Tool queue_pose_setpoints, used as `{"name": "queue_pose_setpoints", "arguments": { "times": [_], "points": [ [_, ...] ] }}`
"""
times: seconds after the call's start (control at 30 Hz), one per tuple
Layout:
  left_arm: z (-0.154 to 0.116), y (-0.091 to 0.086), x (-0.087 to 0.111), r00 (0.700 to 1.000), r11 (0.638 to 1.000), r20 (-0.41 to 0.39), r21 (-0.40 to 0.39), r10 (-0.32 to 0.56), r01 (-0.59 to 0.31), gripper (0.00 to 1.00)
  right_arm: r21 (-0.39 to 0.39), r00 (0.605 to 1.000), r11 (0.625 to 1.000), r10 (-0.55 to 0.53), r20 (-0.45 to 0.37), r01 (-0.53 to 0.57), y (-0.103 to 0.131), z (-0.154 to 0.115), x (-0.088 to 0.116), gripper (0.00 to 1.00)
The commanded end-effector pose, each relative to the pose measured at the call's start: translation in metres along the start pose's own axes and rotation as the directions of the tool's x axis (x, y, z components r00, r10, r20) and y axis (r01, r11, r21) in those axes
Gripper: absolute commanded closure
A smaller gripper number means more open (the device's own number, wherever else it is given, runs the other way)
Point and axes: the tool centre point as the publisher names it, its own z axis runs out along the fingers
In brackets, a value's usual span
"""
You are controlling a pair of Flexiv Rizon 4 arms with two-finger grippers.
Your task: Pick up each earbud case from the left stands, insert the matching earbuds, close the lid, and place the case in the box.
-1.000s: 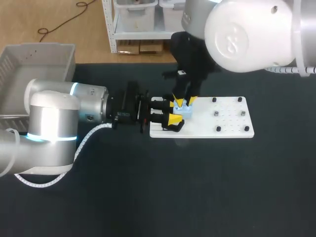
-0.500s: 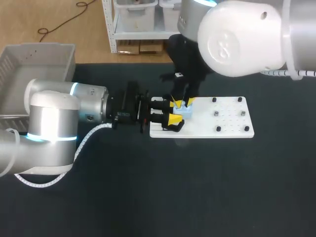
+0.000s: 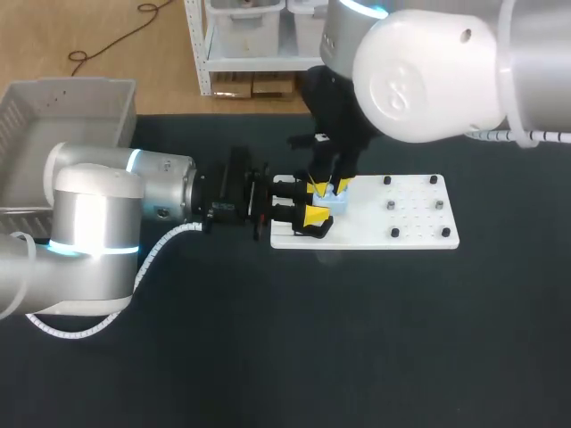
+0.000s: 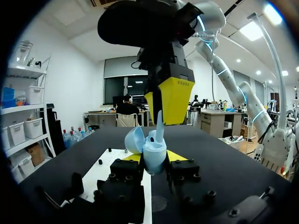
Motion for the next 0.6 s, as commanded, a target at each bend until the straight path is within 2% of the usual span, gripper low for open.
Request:
{"name": "queue_pose_setpoints", "arguments": {
  "times": [0.03, 0.6],
  "points": [
    [0.0004, 0.0004, 0.0000, 1.000, 1.000, -0.002, 0.000, 0.000, 0.000, 1.00, -0.004, 1.000, 1.000, 0.003, -0.001, -0.003, -0.0016, 0.0015, -0.0014, 1.00],
    [0.0004, 0.0004, 0.0000, 1.000, 1.000, -0.002, 0.000, 0.000, 0.000, 1.00, -0.009, 1.000, 1.000, 0.009, -0.012, -0.010, -0.0026, 0.0060, -0.0029, 1.00]
  ]
}}
